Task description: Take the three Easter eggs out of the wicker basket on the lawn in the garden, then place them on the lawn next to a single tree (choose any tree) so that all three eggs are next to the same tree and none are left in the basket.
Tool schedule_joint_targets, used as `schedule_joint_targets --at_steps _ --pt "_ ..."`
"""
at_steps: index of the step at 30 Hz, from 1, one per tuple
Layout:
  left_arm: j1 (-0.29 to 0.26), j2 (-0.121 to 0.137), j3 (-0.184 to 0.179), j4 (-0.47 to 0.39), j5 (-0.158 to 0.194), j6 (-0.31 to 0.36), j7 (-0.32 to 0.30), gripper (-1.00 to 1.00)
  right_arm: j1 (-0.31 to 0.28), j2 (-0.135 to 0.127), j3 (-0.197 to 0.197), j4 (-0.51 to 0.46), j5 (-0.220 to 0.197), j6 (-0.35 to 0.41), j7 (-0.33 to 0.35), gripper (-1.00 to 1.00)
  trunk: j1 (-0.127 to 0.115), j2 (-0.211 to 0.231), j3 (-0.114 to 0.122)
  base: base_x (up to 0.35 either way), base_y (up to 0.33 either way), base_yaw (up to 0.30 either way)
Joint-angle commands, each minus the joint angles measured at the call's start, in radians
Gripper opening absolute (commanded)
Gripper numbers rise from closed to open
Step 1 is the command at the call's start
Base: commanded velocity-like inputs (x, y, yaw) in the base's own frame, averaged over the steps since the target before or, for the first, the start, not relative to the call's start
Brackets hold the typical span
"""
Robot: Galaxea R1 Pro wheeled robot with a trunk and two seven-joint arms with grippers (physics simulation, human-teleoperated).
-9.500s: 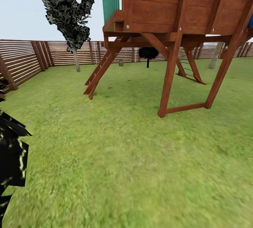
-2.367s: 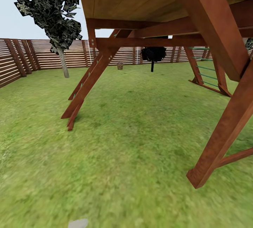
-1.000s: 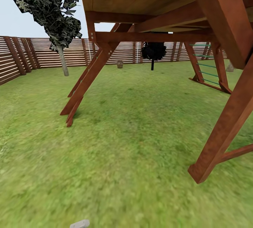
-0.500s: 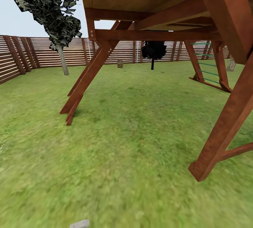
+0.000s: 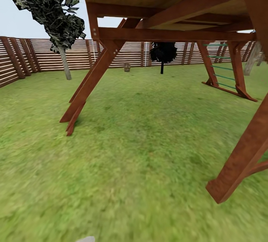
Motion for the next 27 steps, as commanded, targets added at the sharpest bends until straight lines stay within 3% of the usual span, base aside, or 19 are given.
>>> schedule_joint_targets --at_steps 1,21,27 --pt "0.000 -0.001 0.004 -0.001 0.010 0.007 0.000 1.00 0.000 -0.001 0.001 0.000 0.007 -0.002 0.000 1.00 0.004 -0.008 -0.004 0.327 0.000 0.000" --pt "0.000 -0.012 0.004 0.003 0.010 0.007 -0.002 1.00 0.000 -0.002 0.000 -0.001 0.005 -0.002 0.002 1.00 0.081 -0.148 -0.083 0.327 0.000 0.000" --pt "0.000 -0.012 0.004 0.003 0.009 0.009 -0.007 1.00 0.000 -0.002 0.000 -0.002 0.005 -0.002 0.002 1.00 0.081 -0.148 -0.093 0.328 0.000 0.000"
